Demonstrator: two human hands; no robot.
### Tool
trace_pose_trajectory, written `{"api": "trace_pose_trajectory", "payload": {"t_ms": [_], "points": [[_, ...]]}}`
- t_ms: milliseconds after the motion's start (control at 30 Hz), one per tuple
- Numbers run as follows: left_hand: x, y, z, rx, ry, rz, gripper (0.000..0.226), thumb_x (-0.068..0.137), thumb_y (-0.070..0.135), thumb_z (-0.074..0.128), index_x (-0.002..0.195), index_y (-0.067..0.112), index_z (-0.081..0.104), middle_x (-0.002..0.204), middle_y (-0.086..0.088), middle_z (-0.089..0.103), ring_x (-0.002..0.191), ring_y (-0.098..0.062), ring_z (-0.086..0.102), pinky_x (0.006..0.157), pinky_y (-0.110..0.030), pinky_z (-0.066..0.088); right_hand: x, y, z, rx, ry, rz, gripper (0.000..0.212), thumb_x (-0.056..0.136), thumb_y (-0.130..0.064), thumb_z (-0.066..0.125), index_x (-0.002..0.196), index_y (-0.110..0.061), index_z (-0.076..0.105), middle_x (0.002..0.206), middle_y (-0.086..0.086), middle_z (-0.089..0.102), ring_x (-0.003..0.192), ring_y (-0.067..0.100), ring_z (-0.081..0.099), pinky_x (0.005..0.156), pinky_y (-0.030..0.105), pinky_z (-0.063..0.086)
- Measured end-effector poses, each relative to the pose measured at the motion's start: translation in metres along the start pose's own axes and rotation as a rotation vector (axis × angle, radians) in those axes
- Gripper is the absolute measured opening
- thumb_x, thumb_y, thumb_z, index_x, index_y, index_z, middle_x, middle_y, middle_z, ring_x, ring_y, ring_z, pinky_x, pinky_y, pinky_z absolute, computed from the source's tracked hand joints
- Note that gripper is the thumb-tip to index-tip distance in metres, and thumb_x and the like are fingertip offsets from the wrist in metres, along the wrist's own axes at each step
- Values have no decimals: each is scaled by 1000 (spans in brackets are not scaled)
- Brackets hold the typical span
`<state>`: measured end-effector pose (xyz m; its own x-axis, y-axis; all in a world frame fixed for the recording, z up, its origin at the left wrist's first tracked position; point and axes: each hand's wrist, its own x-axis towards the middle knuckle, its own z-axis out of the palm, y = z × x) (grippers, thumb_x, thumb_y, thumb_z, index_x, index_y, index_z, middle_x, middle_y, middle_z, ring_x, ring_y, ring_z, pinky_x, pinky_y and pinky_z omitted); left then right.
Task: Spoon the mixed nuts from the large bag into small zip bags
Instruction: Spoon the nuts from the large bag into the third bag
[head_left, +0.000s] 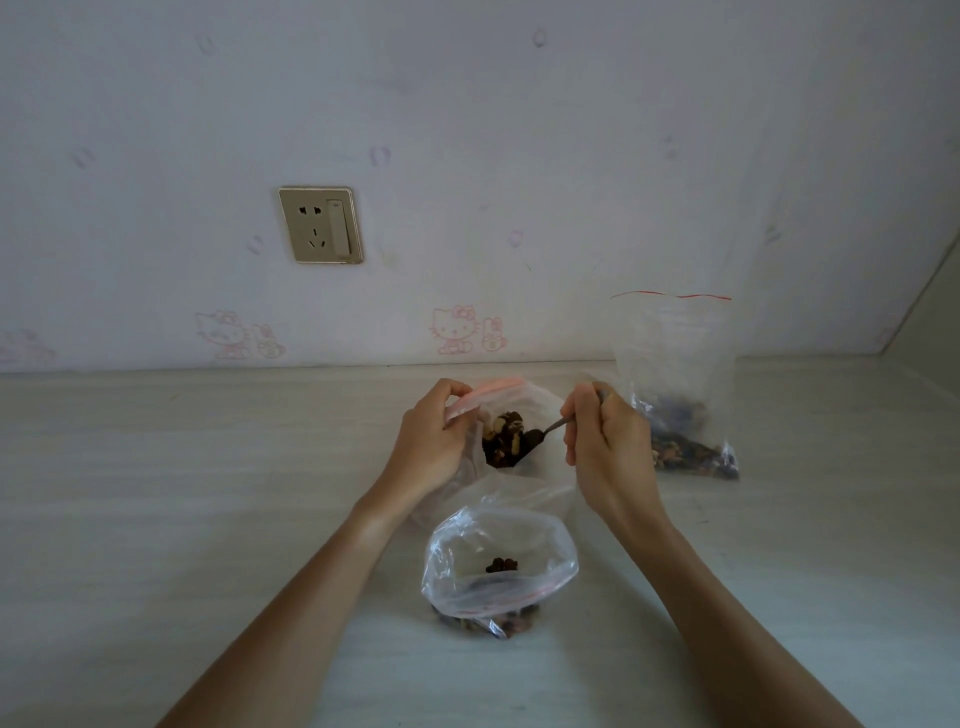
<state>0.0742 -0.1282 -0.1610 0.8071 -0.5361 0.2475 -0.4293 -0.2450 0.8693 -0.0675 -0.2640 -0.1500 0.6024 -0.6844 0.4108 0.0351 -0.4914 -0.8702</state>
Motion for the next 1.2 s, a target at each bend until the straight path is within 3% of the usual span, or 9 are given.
{"api": "trace_pose_trajectory", "payload": {"t_ms": [133,233,467,600,733,900,1000,1133,1200], "points": [[-1,0,1,-18,10,4,11,103,13,60,111,17,66,92,14,72,79,8,67,64,-7,48,1,2,3,171,-57,240,36,111,-24,39,90,-8,63,63,2,66,49,15,57,42,23,40],[-1,0,1,-33,6,-10,13,103,14,59,114,15,67,99,10,73,88,2,68,65,-7,48,2,3,3,320,-87,449,33,111,-22,42,98,-2,65,66,6,71,48,19,58,37,26,38],[0,-1,1,-59,-23,-35,11,102,17,61,111,19,68,93,14,74,81,4,69,66,-10,49,4,1,-3,476,-153,618,34,112,-20,41,100,0,65,72,14,73,52,23,62,39,27,41],[2,0,-2,-96,-56,-83,12,101,22,63,112,21,68,105,5,76,93,-11,73,80,-29,58,4,0,-6,552,-148,645,34,111,-21,41,101,0,65,75,15,72,54,23,63,39,28,42],[3,-2,-7,-82,-72,-103,13,102,24,61,108,27,72,96,13,77,89,-7,73,76,-26,54,4,1,-7,609,-166,646,34,112,-22,39,102,-1,64,75,14,72,55,22,63,40,28,42],[4,-1,-14,-97,-120,-140,12,99,27,66,100,33,77,96,13,79,94,-16,75,91,-43,60,3,1,-7,606,-174,638,33,112,-23,40,102,-2,64,76,14,72,55,22,64,41,28,42],[5,0,-19,-110,-118,-141,8,96,35,71,103,34,76,97,12,78,95,-15,75,86,-39,62,3,2,-9,604,-160,623,33,111,-23,40,101,-2,65,77,15,72,55,22,64,41,28,42],[4,3,-35,-119,-86,-147,31,89,47,76,117,35,70,109,14,76,98,0,72,77,-18,53,0,3,-13,585,-135,604,34,111,-22,43,98,-3,67,77,16,72,56,24,65,41,29,42],[1,3,-41,-97,-76,-133,38,88,47,78,122,34,67,114,15,73,103,2,69,81,-18,51,-2,2,-16,559,-122,591,34,110,-23,43,98,-3,68,77,15,73,56,23,65,41,29,43]]}}
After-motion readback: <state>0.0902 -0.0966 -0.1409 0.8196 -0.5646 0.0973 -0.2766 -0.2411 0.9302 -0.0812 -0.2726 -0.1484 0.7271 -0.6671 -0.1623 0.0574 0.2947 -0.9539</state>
